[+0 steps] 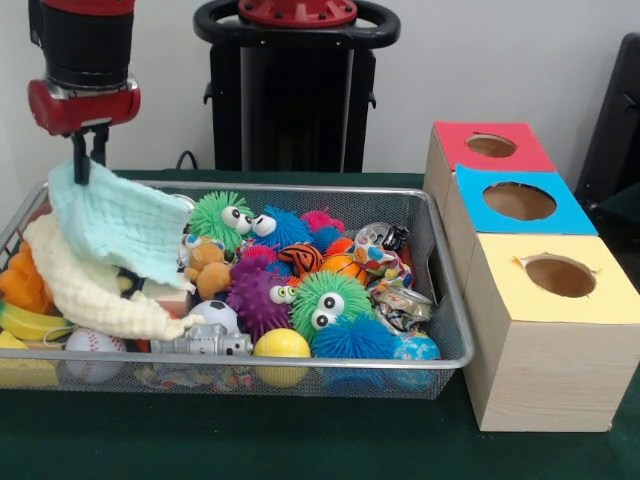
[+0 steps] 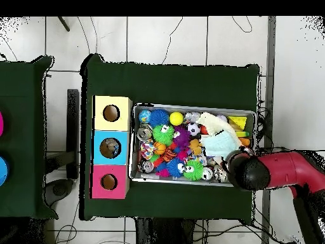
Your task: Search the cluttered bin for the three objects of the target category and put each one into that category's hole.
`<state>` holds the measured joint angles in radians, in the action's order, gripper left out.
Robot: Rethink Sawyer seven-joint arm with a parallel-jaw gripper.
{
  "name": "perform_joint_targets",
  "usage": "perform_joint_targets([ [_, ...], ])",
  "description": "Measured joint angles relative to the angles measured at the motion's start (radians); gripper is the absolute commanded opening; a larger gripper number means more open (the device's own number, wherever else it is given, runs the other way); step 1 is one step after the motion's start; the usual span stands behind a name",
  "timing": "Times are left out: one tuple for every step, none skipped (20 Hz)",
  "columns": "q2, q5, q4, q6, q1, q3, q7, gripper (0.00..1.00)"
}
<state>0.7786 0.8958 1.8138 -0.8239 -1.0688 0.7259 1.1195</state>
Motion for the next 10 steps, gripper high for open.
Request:
perform_joint_targets([
  [0.000, -0.030, 0.000, -0.039, -0.007, 0.004, -0.009, 0.00],
  [0.000, -0.060, 0.000, -0.078, -0.014, 0.007, -0.017, 0.00],
  [0.000, -0.076, 0.000, -0.103, -0.018, 0.010, -0.024, 0.00],
  [0.000, -0.106, 0.000, -0.152, -0.027, 0.016, -0.039, 0.00],
  [0.000, -0.123, 0.000, -0.183, -0.034, 0.020, -0.049, 0.00],
  [0.000, -0.148, 0.000, -0.226, -0.044, 0.026, -0.063, 0.00],
  [-0.002, -0.189, 0.000, -0.288, -0.063, 0.038, -0.085, 0.00],
  [-0.004, -0.207, 0.001, -0.305, -0.073, 0.046, -0.091, 0.00],
  [-0.008, -0.225, 0.001, -0.316, -0.083, 0.055, -0.095, 0.00],
  [-0.011, -0.243, 0.001, -0.327, -0.094, 0.064, -0.099, 0.00],
])
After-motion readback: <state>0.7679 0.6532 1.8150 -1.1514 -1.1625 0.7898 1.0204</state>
